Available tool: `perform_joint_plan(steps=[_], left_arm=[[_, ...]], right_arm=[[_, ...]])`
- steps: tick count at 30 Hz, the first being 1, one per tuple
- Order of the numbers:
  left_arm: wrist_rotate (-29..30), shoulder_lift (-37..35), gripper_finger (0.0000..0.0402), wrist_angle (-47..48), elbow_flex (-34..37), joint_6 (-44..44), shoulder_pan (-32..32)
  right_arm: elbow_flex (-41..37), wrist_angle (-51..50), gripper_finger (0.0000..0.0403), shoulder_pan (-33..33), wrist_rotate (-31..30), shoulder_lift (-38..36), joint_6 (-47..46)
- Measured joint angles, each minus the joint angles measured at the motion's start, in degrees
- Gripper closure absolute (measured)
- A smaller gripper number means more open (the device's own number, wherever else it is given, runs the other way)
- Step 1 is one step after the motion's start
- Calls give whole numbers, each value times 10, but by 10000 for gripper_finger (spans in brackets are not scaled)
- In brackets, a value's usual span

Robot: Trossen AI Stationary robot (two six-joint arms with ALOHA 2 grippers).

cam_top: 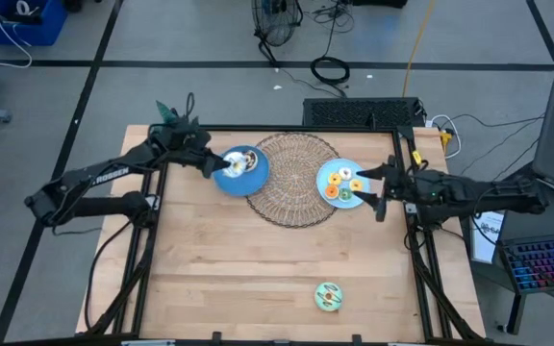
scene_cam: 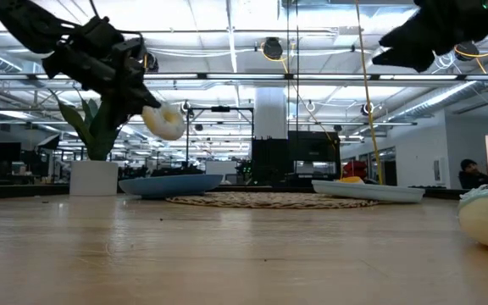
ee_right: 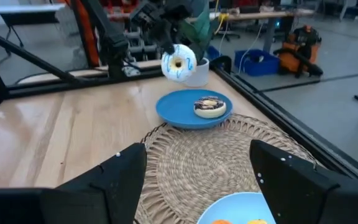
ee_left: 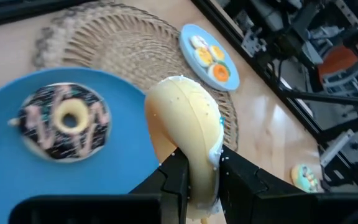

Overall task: Pick & Place donuts
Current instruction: Put the large white donut on the dark blue plate

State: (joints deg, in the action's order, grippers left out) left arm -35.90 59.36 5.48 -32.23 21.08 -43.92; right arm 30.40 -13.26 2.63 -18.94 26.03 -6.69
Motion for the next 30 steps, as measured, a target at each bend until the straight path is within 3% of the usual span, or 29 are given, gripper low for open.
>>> perform_joint_plan(steps=[13,19,30], left_arm=[[-26,-42,330,-7,57,18,-41],[-25,-42,330,40,57,13,-53],[49,-42,330,79,58,20,-40]], right_arm=[[-167,124,129,0,57,-155,3],[-207,153,132,0,57,-174,-15],[-213,156,133,0,56,-174,-8]])
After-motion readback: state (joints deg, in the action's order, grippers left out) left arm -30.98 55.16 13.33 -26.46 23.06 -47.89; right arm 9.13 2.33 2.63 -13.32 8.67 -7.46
